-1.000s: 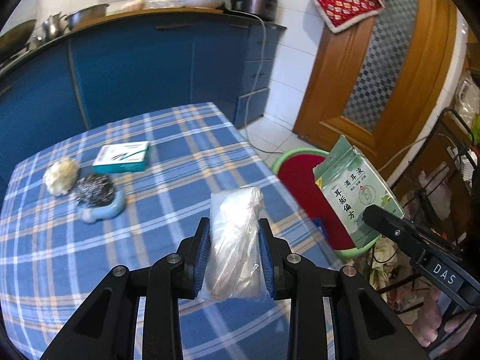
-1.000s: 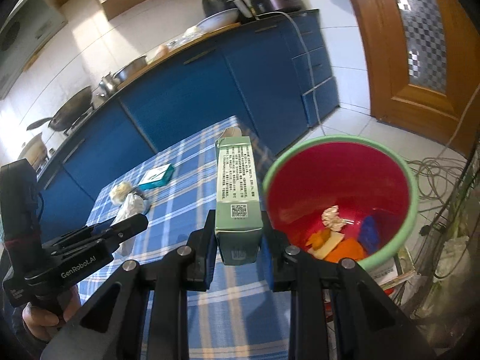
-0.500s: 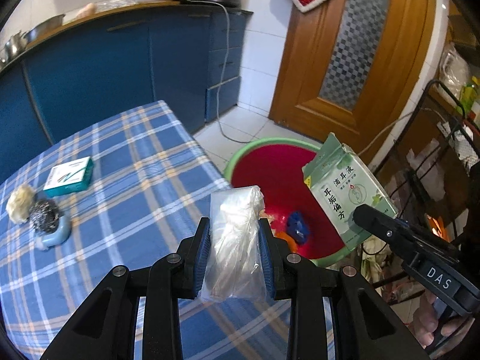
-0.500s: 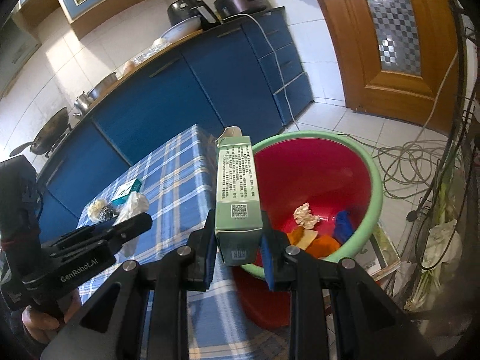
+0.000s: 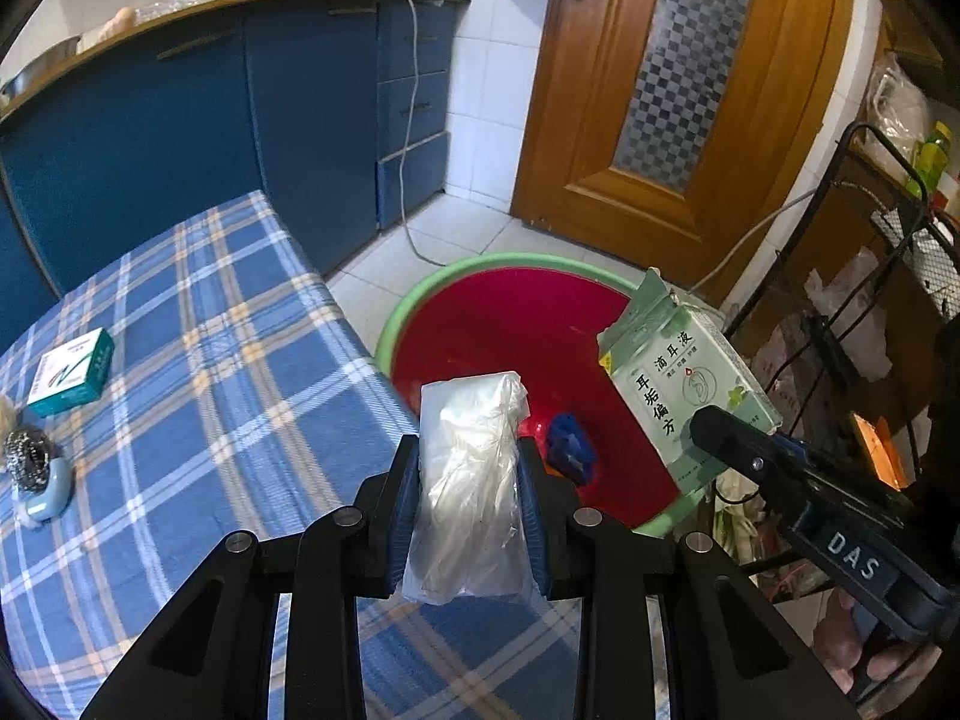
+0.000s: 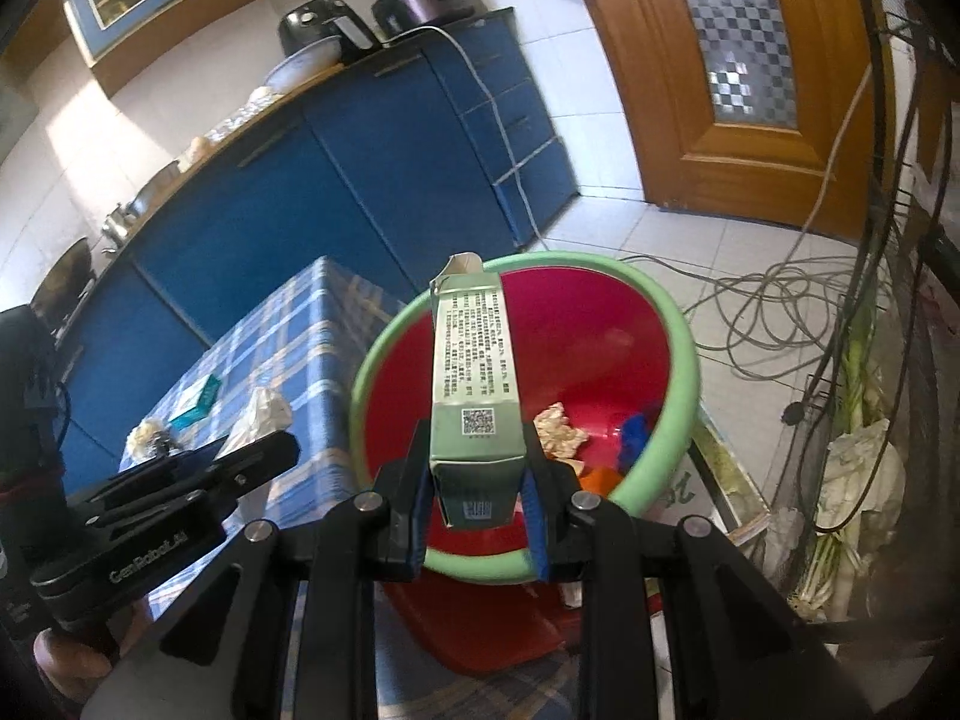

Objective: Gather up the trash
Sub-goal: 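Open both tools to drop the bag and box into the bucket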

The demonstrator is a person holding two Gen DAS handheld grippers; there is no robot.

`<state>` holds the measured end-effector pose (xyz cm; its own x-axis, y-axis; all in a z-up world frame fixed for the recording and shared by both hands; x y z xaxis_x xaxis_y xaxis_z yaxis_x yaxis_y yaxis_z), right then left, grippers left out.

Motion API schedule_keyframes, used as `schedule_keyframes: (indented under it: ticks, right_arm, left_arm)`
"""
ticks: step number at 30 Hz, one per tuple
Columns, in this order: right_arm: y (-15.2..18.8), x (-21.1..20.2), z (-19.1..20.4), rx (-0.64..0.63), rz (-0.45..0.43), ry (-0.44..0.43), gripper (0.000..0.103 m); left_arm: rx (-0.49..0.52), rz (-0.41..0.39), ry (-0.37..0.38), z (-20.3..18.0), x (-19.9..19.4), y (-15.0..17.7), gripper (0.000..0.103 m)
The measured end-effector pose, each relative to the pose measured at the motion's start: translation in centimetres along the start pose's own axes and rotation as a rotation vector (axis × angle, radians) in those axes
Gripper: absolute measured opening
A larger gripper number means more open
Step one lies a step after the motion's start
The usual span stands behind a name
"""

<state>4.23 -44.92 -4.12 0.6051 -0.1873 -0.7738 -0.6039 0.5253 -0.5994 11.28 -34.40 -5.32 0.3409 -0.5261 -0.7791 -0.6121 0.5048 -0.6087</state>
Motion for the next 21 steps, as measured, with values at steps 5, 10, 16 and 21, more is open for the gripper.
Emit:
schedule_keyframes:
  ticks: [5, 10, 16, 21]
  right_arm:
    - [0.1, 1.0, -1.7, 0.027, 0.02, 0.022, 0.029]
    - [0.5, 1.7, -2.6, 0.051, 0.037, 0.022, 0.032]
    - [0.3, 1.4, -2.6, 0.067, 0.026, 0.0, 0.039]
    - [-0.2, 0.6, -2.7, 0.074, -0.002, 0.005, 0.04]
  left_arm:
    - [0.005, 0.011, -0.002, -0.3, 0.7, -0.1, 0.032]
    - [0.016, 0.018, -0.001, -0.7, 1.3, -0.1, 0.032]
    - [0.027, 0.025, 0.004, -1.2, 1.8, -0.2, 0.032]
    - [0.04, 0.036, 0.005, -1.7, 2.5, -0.4, 0.032]
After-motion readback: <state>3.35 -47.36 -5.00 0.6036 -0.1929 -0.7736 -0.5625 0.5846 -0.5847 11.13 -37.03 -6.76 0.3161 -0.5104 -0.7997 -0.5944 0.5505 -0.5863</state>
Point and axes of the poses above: each gripper's, at about its wrist camera, not at the fingertips, and x roughly the way its jaws point, z to its left, y to its underside, the point moved 9 cm from there along x, roughly the way its jaws point, and after that the axes turned 3 degrees about y, right-handed, at the moved point
